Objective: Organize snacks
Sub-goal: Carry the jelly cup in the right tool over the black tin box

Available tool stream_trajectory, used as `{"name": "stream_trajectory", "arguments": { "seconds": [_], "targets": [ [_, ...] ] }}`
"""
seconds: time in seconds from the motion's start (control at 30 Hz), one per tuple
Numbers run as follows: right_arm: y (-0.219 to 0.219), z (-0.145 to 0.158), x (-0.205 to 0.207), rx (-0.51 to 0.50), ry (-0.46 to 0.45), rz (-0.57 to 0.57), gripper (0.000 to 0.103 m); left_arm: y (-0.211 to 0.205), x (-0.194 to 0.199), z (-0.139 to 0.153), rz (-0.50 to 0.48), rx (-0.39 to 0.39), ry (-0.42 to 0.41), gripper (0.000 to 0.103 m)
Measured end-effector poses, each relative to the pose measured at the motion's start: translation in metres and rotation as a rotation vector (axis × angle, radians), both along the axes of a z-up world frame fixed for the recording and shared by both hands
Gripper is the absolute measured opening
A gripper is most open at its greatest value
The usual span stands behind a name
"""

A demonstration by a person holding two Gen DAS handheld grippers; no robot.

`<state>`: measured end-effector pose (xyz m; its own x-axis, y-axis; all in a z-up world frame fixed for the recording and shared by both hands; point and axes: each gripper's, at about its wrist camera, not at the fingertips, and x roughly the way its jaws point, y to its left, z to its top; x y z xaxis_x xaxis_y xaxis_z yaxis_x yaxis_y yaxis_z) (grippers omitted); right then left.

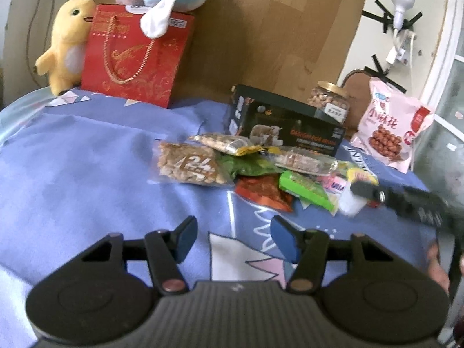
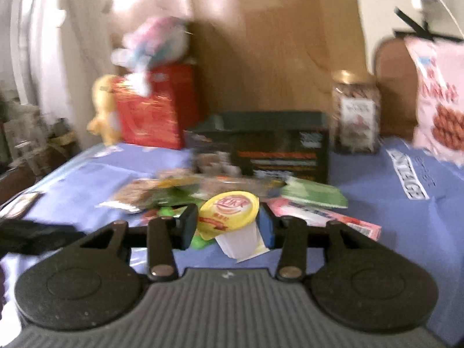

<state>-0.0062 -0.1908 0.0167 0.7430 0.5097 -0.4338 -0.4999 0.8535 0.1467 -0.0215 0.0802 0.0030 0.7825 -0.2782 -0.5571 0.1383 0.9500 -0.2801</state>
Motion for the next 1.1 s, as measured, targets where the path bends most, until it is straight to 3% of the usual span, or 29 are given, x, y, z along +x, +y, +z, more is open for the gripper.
{"name": "stream_trajectory", "arguments": {
  "seconds": [0.13, 0.23, 0.37, 0.43, 0.63, 0.7, 0.77, 0.8, 0.83, 0.97, 1.1],
  "targets": [
    [0.035, -0.007, -0.014, -0.108, 0.023, 0.177, 0.047, 0.005, 0.002, 0.003, -0.029, -0.042, 0.001, 0.057],
    [0.063, -0.016, -0.011, -0.174, 0.028, 0.239, 0.049, 0.007, 0.000, 0.004, -0.037, -0.053, 0.005, 0.057],
    [0.086, -0.024, -0.010, -0.214, -0.006, 0.268, 0.051, 0.012, -0.003, 0.005, -0.047, -0.062, 0.013, 0.057],
    [0.085, -0.028, -0.010, -0.207, 0.006, 0.271, 0.061, 0.013, -0.002, 0.006, -0.057, -0.081, 0.018, 0.057],
    [0.073, -0.033, -0.012, -0.215, 0.019, 0.233, 0.064, -0.003, 0.006, 0.004, -0.122, -0.083, 0.030, 0.057],
    [0.069, -0.035, -0.014, -0.212, 0.021, 0.224, 0.064, -0.011, 0.010, 0.001, -0.149, -0.076, 0.046, 0.051],
    [0.065, -0.038, -0.013, -0.202, 0.041, 0.235, 0.062, -0.019, 0.013, -0.003, -0.181, -0.068, 0.062, 0.038],
    [0.065, -0.039, -0.012, -0.196, 0.057, 0.243, 0.047, -0.024, 0.017, -0.007, -0.202, -0.063, 0.078, 0.032],
    [0.064, -0.039, -0.011, -0.189, 0.058, 0.244, 0.040, -0.027, 0.018, -0.010, -0.209, -0.057, 0.081, 0.031],
    [0.061, -0.034, -0.006, -0.175, 0.050, 0.216, 0.038, -0.035, 0.025, -0.002, -0.213, -0.028, 0.057, 0.031],
    [0.054, -0.011, 0.007, -0.138, -0.019, 0.182, 0.039, -0.042, 0.037, 0.027, -0.225, 0.000, -0.032, 0.031]
  ]
}}
